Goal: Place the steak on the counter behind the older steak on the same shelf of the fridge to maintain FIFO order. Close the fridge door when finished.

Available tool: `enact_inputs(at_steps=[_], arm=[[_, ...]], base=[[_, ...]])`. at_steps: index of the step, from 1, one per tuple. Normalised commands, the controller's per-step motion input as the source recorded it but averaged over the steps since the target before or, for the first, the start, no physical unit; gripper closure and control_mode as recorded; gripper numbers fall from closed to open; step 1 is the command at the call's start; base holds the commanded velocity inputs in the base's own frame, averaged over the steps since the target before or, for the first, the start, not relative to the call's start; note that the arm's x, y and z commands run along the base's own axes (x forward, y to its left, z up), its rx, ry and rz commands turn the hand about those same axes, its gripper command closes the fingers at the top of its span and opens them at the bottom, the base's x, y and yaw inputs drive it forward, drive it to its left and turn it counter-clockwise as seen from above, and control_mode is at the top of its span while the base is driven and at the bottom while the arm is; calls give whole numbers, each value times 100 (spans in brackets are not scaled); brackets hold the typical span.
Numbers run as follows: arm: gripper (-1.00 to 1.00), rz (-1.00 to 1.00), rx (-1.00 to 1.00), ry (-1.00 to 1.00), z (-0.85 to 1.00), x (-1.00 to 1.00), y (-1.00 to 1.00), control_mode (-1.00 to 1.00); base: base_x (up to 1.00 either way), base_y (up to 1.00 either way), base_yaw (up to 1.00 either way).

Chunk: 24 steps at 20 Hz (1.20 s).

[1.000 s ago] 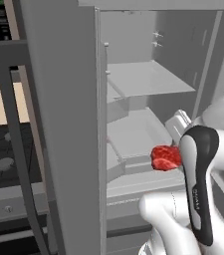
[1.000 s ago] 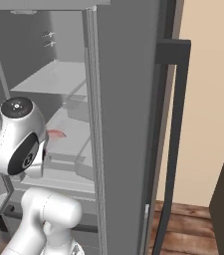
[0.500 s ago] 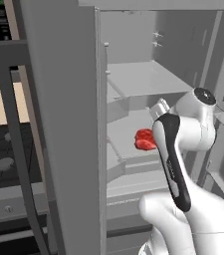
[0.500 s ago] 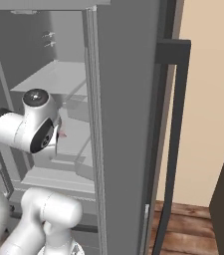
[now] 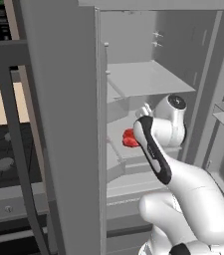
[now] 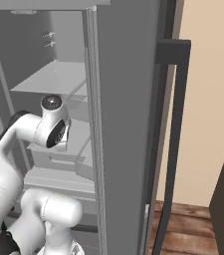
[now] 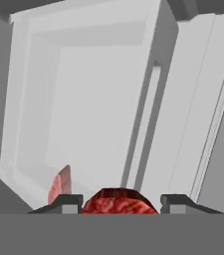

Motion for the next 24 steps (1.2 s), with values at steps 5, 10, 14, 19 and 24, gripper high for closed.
enact_inputs(at_steps=[5, 10, 14, 19, 24], arm=[[100, 3, 0, 0, -58, 58, 0, -100], [100, 3, 0, 0, -47, 60, 0, -100], [100, 2, 0, 0, -35, 20, 0, -100], [100, 1, 0, 0, -3, 3, 1, -100], [100, 0, 0, 0, 0, 31, 9, -100]], base=[[0, 0, 0], [0, 0, 0], [0, 0, 0], [0, 0, 0], [0, 0, 0]])
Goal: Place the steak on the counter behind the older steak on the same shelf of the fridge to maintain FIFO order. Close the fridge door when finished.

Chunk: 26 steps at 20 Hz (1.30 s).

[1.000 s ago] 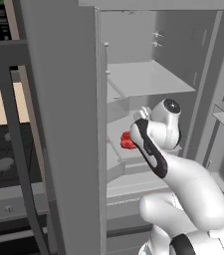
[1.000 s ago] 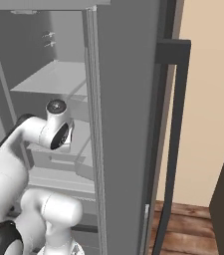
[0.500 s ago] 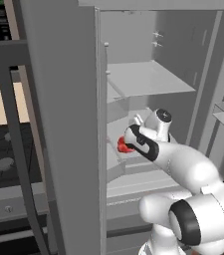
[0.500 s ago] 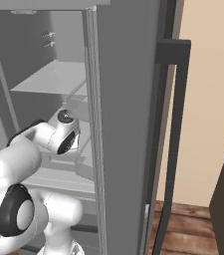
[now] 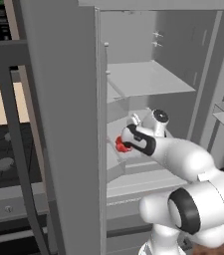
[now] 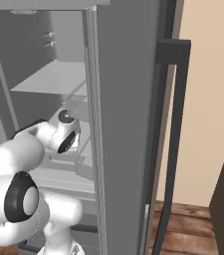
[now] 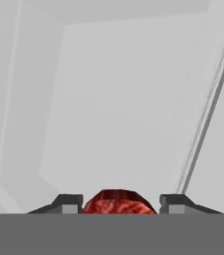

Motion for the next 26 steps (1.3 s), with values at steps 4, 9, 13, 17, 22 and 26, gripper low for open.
enact_inputs(at_steps=[4, 9, 13, 17, 22, 26], arm=[[100, -3, 0, 0, 0, 30, 9, -100], [100, -6, 2, 0, 0, 7, 4, -100], [100, -6, 4, -5, 0, -6, -1, -100], [100, -11, 3, -3, 5, 3, 0, -100], [100, -11, 3, -1, 1, 30, 0, -100], [100, -9, 3, 0, 0, 44, 0, -100]], base=[[0, 0, 0], [0, 0, 0], [0, 0, 0], [0, 0, 0], [0, 0, 0], [0, 0, 0]])
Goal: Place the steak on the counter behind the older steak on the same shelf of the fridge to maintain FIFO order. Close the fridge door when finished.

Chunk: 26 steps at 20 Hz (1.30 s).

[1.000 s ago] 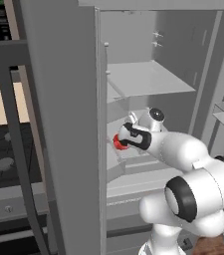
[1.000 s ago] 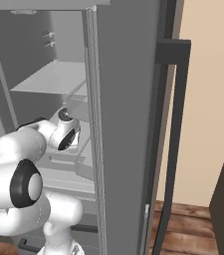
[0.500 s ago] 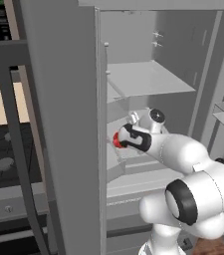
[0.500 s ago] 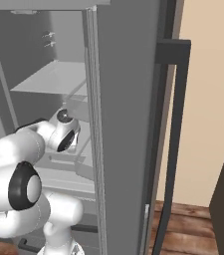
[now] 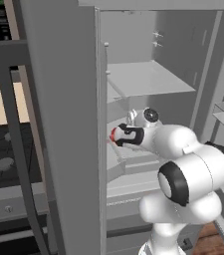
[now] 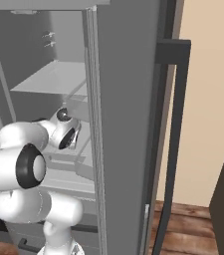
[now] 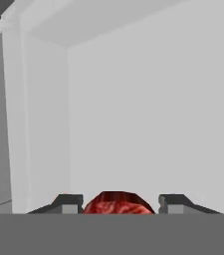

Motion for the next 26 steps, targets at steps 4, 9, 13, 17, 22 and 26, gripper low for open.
enact_inputs(at_steps=[4, 9, 13, 17, 22, 26], arm=[[100, -3, 3, 0, 18, 18, -14, -100], [100, 0, 5, 0, 26, 1, -24, -100], [100, 0, 5, 0, 6, 22, -6, -100], [100, 0, 4, 0, -2, 46, 0, -100], [100, 0, 1, 0, -17, 63, 0, -100], [100, 0, 0, 0, -31, 56, 0, -100]], base=[[0, 0, 0], [0, 0, 0], [0, 0, 0], [0, 0, 0], [0, 0, 0], [0, 0, 0]])
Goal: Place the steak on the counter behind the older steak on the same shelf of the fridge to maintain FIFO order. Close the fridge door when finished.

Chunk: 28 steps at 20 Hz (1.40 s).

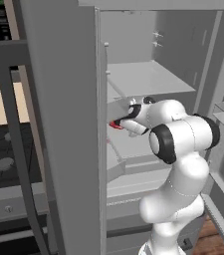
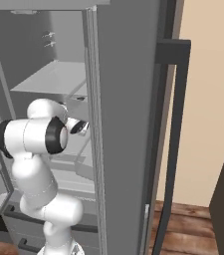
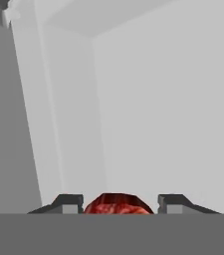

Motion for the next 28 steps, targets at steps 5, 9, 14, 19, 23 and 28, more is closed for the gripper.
enact_inputs(at_steps=[5, 9, 14, 19, 23, 28], arm=[[100, 0, 0, 0, -69, 33, 0, -100], [100, 0, 0, 0, -55, 29, 0, -100], [100, 0, 0, -1, -32, 6, 6, -100], [100, 0, 0, -3, -14, 2, 26, -100], [-100, 0, -1, -8, -11, 0, 40, -100], [-100, 0, 0, -13, -4, -3, 14, -100]], base=[[0, 0, 0], [0, 0, 0], [0, 0, 0], [0, 0, 0], [0, 0, 0], [0, 0, 0]])
